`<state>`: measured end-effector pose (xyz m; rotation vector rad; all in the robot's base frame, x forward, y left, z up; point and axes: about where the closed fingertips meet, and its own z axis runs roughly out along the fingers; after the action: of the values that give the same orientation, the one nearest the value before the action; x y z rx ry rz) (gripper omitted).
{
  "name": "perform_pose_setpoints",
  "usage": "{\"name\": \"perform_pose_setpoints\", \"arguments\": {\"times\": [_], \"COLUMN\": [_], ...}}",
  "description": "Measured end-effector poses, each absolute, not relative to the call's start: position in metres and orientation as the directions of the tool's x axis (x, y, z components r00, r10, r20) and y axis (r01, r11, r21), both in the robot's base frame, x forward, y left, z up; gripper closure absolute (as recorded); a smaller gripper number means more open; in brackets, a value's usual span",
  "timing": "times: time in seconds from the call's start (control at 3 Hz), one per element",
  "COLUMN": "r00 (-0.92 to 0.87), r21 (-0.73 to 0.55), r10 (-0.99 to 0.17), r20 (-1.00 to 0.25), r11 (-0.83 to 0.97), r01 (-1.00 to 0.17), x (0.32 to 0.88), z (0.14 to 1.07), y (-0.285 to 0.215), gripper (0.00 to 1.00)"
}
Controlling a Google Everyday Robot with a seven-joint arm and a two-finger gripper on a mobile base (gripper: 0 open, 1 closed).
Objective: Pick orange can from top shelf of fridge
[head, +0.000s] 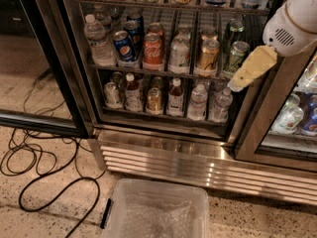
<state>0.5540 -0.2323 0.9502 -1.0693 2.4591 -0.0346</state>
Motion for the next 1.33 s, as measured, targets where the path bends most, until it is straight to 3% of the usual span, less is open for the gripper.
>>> {"name": "perform_pose_setpoints", "arguments": {"times": [0.67,1.33], "r00": [-0.634,-0.524], "r21": [-0.164,-0.111], "r10": [-0.626,-0.599], "r20": [-0.454,-0.606], "r11": [0.758,0.716], "r01": [-0.631,-0.689], "x": [0.556,0.558], "z": [0.95,0.966], "y": [-0.22,-0.132], "gripper": [0.0,0.0]}}
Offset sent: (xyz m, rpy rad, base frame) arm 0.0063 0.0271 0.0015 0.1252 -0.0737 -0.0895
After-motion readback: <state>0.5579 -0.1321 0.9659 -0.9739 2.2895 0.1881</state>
